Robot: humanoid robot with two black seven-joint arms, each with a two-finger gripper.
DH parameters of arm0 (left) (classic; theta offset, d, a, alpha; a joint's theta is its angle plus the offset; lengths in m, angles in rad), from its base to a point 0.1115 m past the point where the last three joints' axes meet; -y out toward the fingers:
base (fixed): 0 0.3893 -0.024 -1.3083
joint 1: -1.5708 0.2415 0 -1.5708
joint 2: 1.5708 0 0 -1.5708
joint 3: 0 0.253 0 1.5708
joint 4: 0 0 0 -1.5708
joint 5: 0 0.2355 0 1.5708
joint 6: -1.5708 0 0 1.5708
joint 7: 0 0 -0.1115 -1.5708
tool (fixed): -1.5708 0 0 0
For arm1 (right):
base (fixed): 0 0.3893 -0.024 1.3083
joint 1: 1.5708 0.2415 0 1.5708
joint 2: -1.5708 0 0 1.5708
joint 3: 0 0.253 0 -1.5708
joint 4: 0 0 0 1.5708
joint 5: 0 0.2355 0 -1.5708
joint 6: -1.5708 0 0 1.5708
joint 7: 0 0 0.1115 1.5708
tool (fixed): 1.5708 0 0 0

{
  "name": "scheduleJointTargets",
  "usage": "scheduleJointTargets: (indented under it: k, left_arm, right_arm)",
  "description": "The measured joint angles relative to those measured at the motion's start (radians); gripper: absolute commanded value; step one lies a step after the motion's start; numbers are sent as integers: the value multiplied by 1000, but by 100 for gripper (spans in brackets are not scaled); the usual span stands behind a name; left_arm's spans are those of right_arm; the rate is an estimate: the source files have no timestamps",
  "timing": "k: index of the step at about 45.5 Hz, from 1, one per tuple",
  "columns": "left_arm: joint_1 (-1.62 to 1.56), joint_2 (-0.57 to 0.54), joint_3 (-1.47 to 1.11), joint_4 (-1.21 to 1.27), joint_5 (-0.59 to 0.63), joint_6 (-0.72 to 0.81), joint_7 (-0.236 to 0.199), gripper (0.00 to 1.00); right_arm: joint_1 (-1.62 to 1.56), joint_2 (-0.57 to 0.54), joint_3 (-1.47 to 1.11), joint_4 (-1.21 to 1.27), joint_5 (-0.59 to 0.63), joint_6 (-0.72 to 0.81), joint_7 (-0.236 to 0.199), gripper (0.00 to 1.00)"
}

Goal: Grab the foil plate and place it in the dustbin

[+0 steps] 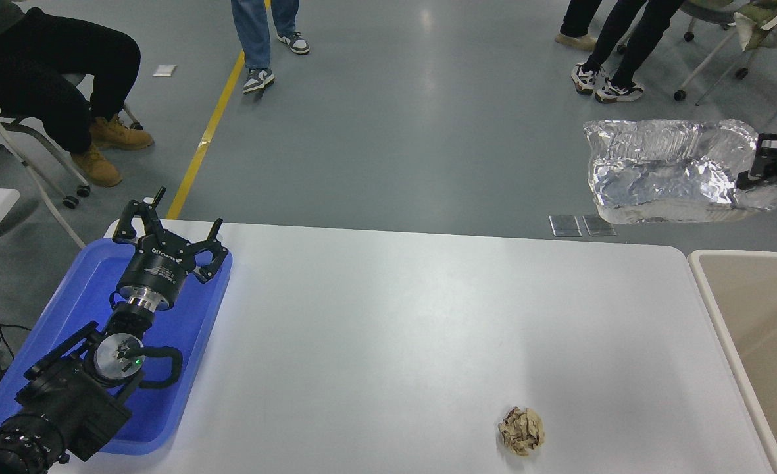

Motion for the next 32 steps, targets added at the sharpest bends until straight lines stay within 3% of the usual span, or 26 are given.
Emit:
scheduleJointTargets:
  k: [19, 32]
  left_arm:
    - [0, 0, 0, 0, 0, 0, 0, 100]
    - [0, 0, 0, 0, 0, 0, 0, 100]
  right_arm:
    - [-35, -26, -29, -59, 2, -4, 3, 0]
    - [-253, -34, -25, -295, 89, -30, 1, 0]
